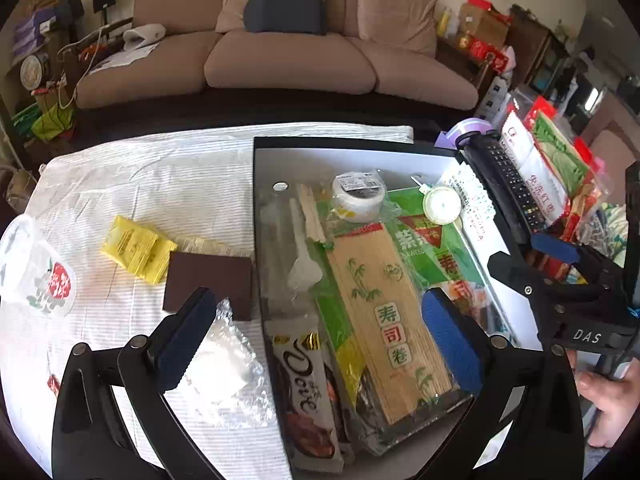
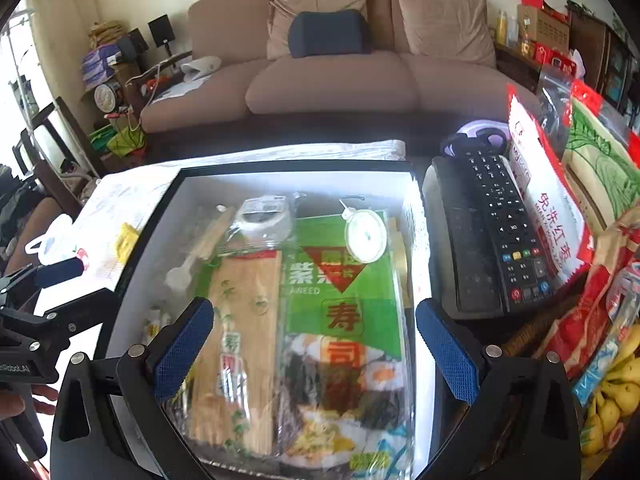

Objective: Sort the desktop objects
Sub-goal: 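Open the left gripper over the box while the right gripper releases the tape measure inside, then withdraw both grippers from the box back over the table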

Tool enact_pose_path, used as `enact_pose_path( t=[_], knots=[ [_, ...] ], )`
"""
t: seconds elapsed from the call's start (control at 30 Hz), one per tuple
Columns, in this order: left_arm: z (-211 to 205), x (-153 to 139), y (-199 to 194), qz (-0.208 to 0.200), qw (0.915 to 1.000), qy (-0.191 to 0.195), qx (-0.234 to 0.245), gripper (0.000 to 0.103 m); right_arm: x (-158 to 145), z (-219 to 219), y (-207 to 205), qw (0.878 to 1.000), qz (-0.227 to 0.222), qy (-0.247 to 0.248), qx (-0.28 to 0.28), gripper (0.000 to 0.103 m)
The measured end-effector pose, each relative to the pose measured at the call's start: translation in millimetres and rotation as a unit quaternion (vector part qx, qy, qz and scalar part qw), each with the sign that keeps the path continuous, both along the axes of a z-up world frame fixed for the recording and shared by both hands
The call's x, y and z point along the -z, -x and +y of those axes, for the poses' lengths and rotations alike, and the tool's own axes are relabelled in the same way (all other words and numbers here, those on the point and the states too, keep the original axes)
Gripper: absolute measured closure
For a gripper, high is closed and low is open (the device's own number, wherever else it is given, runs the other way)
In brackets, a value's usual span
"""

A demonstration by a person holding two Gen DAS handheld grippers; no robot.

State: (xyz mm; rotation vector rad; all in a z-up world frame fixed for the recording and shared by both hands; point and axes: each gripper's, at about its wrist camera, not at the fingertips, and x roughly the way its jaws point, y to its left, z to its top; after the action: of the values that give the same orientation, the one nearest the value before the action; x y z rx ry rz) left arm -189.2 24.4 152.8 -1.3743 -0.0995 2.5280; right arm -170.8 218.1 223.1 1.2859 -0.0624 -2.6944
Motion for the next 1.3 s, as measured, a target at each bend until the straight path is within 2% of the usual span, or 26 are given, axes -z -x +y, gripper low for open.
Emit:
enact_pose_path(
  t=[0.23, 0.37, 0.67, 0.83, 0.97, 1.07, 1.2, 1.3],
  knots=[
    [-42.9, -8.1, -50.2, -0.009, 0.9995, -0.016, -0.027, 0.000, -24.4, -28.2, -44.0, 1.000, 0.020, 0.010, -0.017, 0.000],
    [-62.9, -13.4, -80.0, -0.003, 0.9993, -0.013, -0.034, 0.000, -35.2, -45.0, -73.2, 0.999, 0.030, 0.013, -0.024, 0.000],
    [-131.5, -14.6, -144.1, 0.027, 0.9975, -0.002, -0.066, 0.000, -35.2, -77.4, -136.7, 0.997, 0.045, 0.045, -0.039, 0.000],
    [-190.7, -3.6, -171.7, 0.046, 0.9943, 0.016, -0.095, 0.000, -24.6, -103.6, -168.2, 0.995, 0.056, 0.057, -0.064, 0.000],
    [-247.1, 11.2, -192.3, 0.052, 0.9924, 0.005, -0.111, 0.000, -17.5, -123.5, -195.4, 0.991, 0.082, 0.065, -0.081, 0.000],
    [-286.8, 25.8, -202.7, 0.069, 0.9886, 0.019, -0.132, 0.000, -10.2, -138.6, -211.6, 0.988, 0.096, 0.076, -0.089, 0.000],
    [-325.8, 57.4, -193.6, 0.051, 0.9862, 0.009, -0.157, 0.000, 1.7, -165.9, -222.0, 0.984, 0.112, 0.084, -0.111, 0.000],
    [-334.7, 75.7, -180.9, 0.054, 0.9858, 0.011, -0.159, 0.000, 10.0, -193.3, -222.5, 0.980, 0.117, 0.074, -0.140, 0.000]
  ],
)
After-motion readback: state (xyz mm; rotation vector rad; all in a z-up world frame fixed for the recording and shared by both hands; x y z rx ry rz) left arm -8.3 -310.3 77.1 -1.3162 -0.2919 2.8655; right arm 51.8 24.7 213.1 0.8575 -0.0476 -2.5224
